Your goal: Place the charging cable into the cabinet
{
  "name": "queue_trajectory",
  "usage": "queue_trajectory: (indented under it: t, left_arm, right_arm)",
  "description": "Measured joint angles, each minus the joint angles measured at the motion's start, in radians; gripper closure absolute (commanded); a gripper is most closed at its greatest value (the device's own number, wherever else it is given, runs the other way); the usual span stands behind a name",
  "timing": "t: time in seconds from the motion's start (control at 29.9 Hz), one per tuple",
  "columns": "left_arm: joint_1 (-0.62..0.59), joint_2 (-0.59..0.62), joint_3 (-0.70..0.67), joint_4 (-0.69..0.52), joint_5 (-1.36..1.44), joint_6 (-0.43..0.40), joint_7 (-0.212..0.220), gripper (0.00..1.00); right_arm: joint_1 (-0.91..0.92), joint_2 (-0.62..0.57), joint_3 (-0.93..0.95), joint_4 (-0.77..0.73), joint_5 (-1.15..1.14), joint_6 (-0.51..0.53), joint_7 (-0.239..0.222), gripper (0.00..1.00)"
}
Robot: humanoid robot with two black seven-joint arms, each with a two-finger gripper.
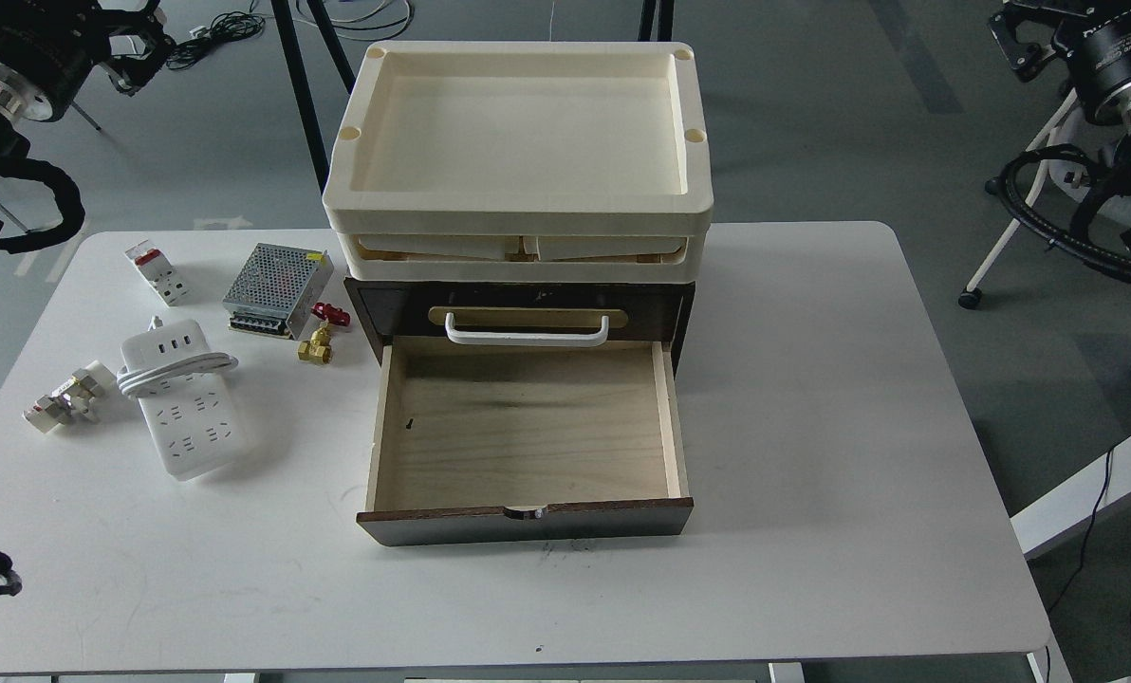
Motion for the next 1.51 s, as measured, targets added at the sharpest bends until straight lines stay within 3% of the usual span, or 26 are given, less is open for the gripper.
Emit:
queue_trajectory:
  t: [0.27, 0.5, 0.57, 0.67, 0.7, 0.8, 0.9, 1.14, 1.51]
  left_arm:
    - [0.001, 0.001, -0.018, 0.01, -0.029, 0.0, -0.054, 0.0]
    - [0.038, -0.065, -0.063, 0.152, -0.119, 0.0, -0.071, 0.0]
    - [0.043, -0.075, -0.095, 0.161, -0.127, 0.0, -0.138, 0.0]
    - [0.053, -0.08, -0.177, 0.165, -0.123, 0.0, -0.312, 0.0]
    - [0.055, -0.08, -0.198, 0.165, -0.118, 0.0, -0.349, 0.0]
    - [0.058, -0.063, -0.223, 0.15, -0.108, 0.0, -0.386, 0.01]
    - [0.07, -0.009, -0.206, 0.056, -0.09, 0.0, -0.391, 0.01]
    - [0.138, 0.298, -0.167, -0.372, 0.075, 0.0, -0.392, 0.0]
    - [0.148, 0.673, -0.208, -0.68, 0.65, 0.0, -0.392, 0.0]
  right_arm:
    - [0.0, -0.001, 0.001, 0.0, 0.0, 0.0, -0.001, 0.0]
    - [-0.002, 0.0, 0.003, -0.001, 0.0, 0.0, -0.001, 0.0]
    - [-0.004, -0.001, 0.004, -0.001, 0.0, 0.0, 0.0, 0.0]
    - [-0.006, -0.002, 0.009, -0.002, 0.0, 0.0, 0.0, 0.0]
    - [-0.006, -0.007, 0.012, -0.002, 0.0, 0.0, 0.0, 0.0]
    - [-0.007, -0.016, 0.021, -0.002, 0.0, 0.0, 0.0, 0.0]
    - [-0.008, -0.023, 0.024, -0.003, 0.0, 0.0, -0.001, 0.0]
    - [-0.02, -0.028, 0.028, -0.006, 0.0, 0.0, 0.0, 0.0]
    - [-0.031, -0.043, 0.059, -0.006, 0.0, 0.0, 0.001, 0.0]
